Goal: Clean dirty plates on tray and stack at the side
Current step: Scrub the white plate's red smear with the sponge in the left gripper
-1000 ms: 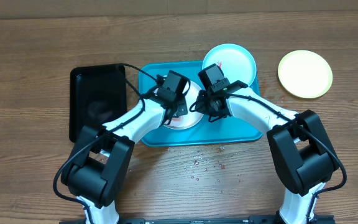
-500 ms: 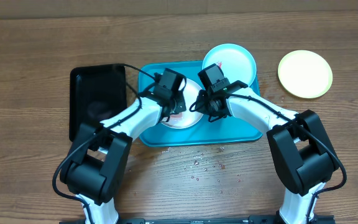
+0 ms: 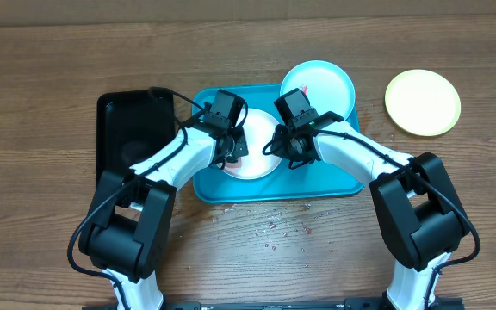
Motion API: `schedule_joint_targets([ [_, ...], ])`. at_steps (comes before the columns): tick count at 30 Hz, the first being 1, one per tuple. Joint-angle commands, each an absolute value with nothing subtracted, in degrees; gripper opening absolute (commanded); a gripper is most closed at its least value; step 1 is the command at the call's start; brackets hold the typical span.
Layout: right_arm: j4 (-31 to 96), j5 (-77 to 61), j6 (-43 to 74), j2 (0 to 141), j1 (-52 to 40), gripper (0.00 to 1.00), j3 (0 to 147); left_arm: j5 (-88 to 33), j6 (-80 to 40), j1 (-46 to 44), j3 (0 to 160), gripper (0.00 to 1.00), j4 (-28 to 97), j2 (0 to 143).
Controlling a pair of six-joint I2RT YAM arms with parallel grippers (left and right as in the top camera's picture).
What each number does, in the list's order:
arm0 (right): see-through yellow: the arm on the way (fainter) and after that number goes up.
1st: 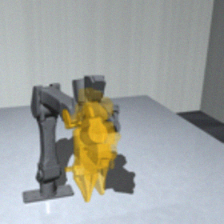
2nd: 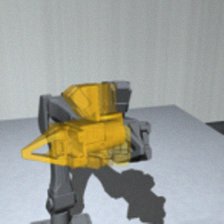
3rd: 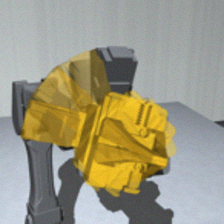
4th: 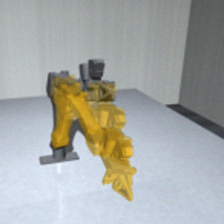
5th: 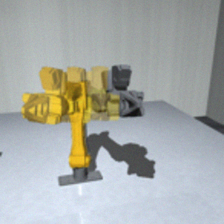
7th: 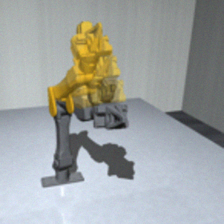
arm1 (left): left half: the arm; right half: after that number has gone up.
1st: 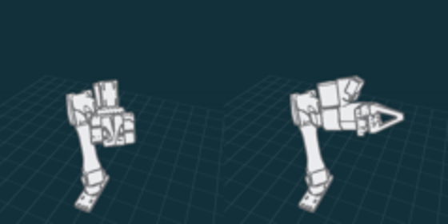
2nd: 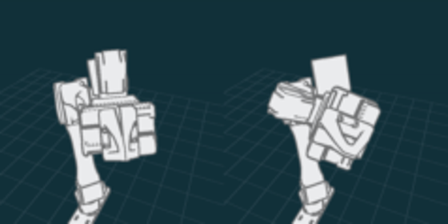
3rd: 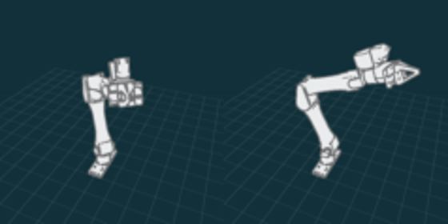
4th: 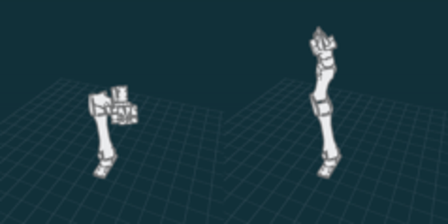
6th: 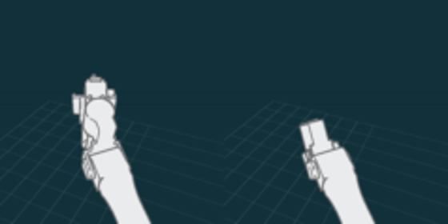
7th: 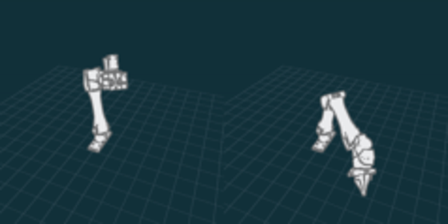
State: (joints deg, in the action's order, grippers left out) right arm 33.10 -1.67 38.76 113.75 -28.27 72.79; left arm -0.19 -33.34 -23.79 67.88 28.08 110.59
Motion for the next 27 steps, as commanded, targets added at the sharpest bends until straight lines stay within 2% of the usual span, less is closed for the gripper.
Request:
schedule_joint_targets([
  [1,33.67,-0.1,38.85,115.85,-28.34,0.04,72.84,-4.23,-30.33,-25.96,64.99,0.04,29.19,112.75],
  [16,33.67,-0.3,38.85,115.85,-28.34,0.04,72.84,-6.24,-30.0,-28.93,65.01,0.04,19.25,112.77],
  [27,33.85,-0.3,38.79,115.85,-28.1,0.04,72.84,-0.4,-30.2,-27.24,65.04,0.04,14.0,112.77],
])
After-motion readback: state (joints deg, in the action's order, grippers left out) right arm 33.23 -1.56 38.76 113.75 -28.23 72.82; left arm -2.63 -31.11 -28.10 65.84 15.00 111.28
